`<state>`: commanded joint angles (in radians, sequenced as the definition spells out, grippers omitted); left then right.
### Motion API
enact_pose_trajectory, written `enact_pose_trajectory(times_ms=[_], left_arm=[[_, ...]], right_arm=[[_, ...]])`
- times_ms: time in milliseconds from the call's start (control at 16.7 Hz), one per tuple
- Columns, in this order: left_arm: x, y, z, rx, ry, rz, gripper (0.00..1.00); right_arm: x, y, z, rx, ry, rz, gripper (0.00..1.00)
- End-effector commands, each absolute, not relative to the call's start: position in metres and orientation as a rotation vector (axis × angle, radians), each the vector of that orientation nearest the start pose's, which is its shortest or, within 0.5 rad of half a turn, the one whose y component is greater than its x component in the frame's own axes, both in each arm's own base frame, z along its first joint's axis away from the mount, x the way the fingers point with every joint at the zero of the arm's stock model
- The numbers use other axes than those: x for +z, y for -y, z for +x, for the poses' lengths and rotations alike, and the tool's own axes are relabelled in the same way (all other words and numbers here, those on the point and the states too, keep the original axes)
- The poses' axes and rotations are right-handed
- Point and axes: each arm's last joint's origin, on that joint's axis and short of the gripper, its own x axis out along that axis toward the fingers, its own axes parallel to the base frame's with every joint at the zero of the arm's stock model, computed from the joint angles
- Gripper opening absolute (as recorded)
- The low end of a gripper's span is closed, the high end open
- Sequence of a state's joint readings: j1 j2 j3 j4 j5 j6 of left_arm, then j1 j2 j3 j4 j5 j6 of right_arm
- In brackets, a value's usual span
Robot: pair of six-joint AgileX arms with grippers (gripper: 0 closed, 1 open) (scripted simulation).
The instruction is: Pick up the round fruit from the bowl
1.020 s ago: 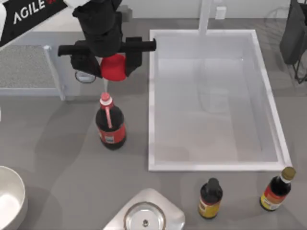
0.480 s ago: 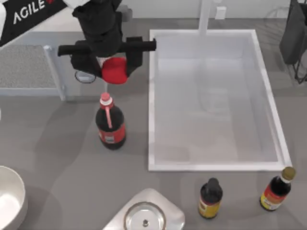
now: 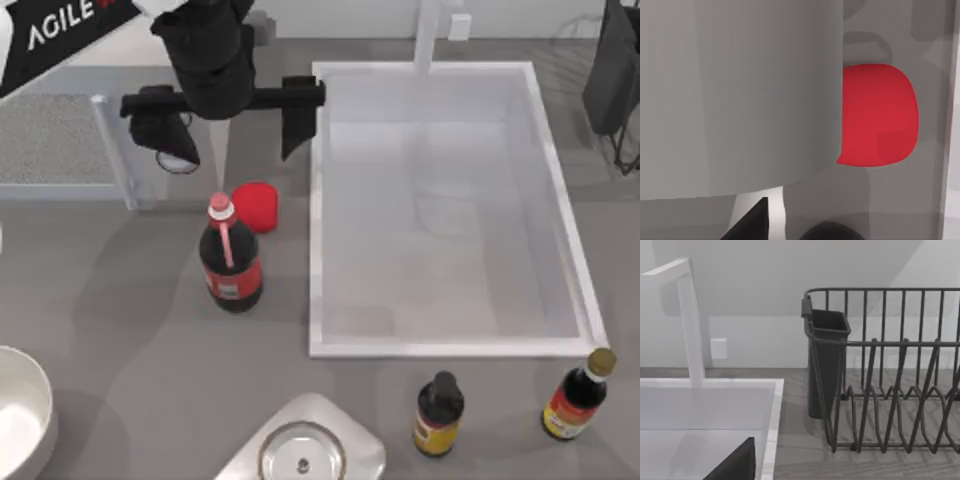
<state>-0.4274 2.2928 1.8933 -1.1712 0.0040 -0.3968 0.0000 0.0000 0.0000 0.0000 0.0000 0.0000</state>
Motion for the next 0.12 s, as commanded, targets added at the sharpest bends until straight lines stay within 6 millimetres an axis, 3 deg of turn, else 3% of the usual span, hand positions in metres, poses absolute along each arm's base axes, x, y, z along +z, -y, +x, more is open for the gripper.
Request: enact_pose_trajectory(times_ms=[120], left_arm=[[0.1590,0.1816,0.4111,-0.016,-1.571,0.016,1.00]], right_arm=[[0.1600,0.0012,0.1057,0.000,0.000,0.000,1.00]])
